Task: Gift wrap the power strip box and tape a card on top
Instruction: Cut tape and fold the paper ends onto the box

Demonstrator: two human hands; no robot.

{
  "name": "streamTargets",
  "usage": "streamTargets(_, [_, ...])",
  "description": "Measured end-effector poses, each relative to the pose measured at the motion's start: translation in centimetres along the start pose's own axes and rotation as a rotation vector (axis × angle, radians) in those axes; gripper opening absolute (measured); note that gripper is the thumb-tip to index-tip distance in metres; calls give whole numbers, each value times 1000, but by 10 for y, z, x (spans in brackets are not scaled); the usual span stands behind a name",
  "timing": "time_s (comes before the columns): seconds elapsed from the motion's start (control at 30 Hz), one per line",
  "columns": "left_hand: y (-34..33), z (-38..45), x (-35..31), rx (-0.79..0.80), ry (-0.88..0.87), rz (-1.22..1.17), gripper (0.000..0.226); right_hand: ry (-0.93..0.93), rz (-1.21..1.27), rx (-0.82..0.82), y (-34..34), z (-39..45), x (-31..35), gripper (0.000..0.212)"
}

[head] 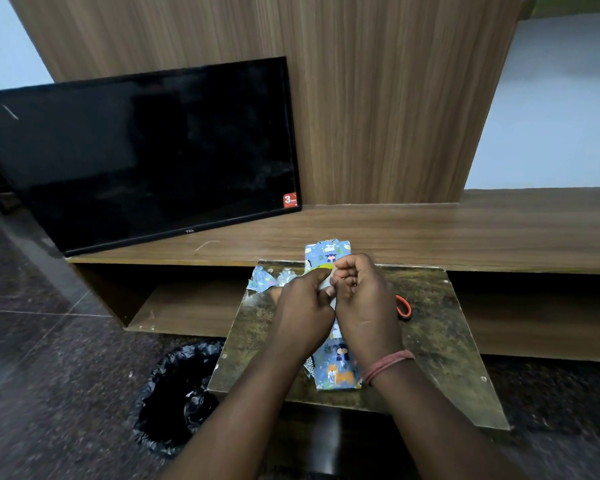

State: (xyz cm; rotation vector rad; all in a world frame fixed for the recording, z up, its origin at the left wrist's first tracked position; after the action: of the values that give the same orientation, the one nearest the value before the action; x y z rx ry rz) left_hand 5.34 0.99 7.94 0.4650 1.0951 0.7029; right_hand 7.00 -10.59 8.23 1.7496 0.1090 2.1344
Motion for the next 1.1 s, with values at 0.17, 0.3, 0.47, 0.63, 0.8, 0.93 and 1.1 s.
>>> streamTargets(0.17, [-8, 1, 12, 23, -14, -1, 30, 1, -54, 31, -5, 0, -6, 25])
streamTargets(0.3, [-8, 6, 22, 11, -20, -30, 25, 11, -52, 31, -10, 5, -7, 22])
streamTargets(0.47, [-10, 6, 31, 18, -33, -81, 29, 65, -150, 33, -21, 4, -11, 20])
streamTargets(0.63, [-9, 18, 33, 25, -30, -137, 29, 96, -91, -16, -12, 9, -4, 20])
streamTargets(0.8, [-8, 23, 32, 8, 12, -277, 28, 175, -223, -32, -8, 13, -14, 23])
streamTargets(0.93, [-7, 21, 40, 6, 37, -298, 26, 289, -276, -15, -12, 6, -16, 22])
streamTargets(1.1, [-7, 23, 44, 45, 43, -255, 34, 187, -241, 1, -11, 11, -18, 17])
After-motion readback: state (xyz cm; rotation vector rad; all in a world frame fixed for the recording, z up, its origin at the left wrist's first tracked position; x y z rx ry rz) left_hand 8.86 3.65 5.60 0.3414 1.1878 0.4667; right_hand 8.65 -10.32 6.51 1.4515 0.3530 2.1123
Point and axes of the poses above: each hand's wrist, its own z-axis towards the middle knuckle, its own y-axis out of the back of the hand, x = y × z, the point moved 6 cm from there along z, towards the middle knuckle, and after that the axes turned 14 degrees about -y, right-handed, at the moved point
